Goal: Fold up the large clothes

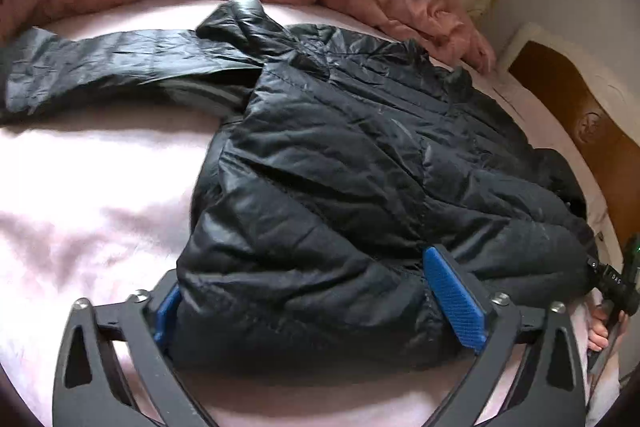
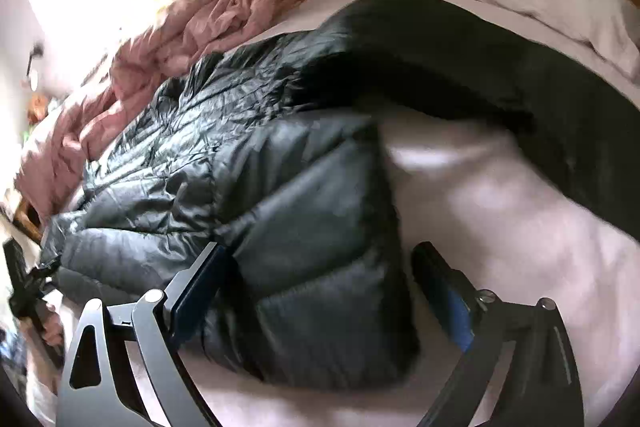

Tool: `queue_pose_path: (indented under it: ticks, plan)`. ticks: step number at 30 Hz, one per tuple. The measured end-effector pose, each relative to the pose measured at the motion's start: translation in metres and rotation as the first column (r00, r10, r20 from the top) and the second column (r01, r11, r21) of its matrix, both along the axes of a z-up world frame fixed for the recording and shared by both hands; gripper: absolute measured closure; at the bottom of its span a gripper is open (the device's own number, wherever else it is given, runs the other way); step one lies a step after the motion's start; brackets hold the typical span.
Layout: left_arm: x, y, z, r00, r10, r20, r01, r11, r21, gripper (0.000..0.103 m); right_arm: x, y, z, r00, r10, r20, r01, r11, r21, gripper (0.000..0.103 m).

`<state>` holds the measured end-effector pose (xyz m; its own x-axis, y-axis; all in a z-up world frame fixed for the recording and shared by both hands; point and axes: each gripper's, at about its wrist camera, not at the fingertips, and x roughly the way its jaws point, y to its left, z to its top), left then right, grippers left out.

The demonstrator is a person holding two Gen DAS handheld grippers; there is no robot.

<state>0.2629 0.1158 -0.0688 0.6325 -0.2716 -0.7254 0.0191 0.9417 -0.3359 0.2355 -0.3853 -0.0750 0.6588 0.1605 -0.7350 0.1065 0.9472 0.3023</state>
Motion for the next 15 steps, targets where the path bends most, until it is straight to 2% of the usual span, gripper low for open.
queue_pose_path:
  ticks: [1, 2, 3, 4, 6, 11, 15]
  plan:
    - [-0.006, 0.0, 0.001, 1.0, -0.005, 0.011, 0.005, 1.0, -0.011, 0.034, 0.0, 0.004, 0.001, 1.0, 0.016, 0.009, -0.016, 1.0, -0.002, 0.033]
    - [-0.012, -0.001, 0.004, 1.0, -0.021, 0.02, 0.022, 0.999, -0.036, 0.066, -0.001, 0.008, 0.002, 0.999, 0.033, 0.015, -0.033, 0.999, 0.0, 0.055]
    - [-0.019, -0.001, 0.006, 0.999, -0.042, 0.024, 0.044, 0.996, -0.076, 0.076, -0.002, 0.01, 0.002, 0.999, 0.042, 0.025, -0.042, 0.999, 0.008, 0.08]
    - [-0.027, -0.001, 0.009, 0.999, -0.042, 0.029, 0.044, 0.995, -0.094, 0.083, -0.005, 0.012, 0.004, 0.997, 0.061, 0.044, -0.063, 0.997, 0.036, 0.085]
    - [-0.044, -0.008, 0.02, 0.999, -0.029, 0.039, 0.031, 0.998, -0.062, 0.087, -0.016, 0.012, 0.014, 0.995, 0.046, 0.086, -0.049, 0.999, 0.023, 0.091]
    - [-0.101, -0.028, 0.042, 0.998, -0.023, 0.058, 0.021, 0.999, 0.039, 0.088, -0.056, 0.017, 0.043, 0.995, 0.027, 0.091, -0.02, 0.997, -0.08, 0.093]
    - [-0.15, -0.03, 0.044, 0.997, -0.041, 0.07, 0.038, 0.998, 0.043, 0.088, -0.107, 0.007, 0.051, 0.999, 0.008, 0.048, -0.007, 1.0, -0.03, 0.093]
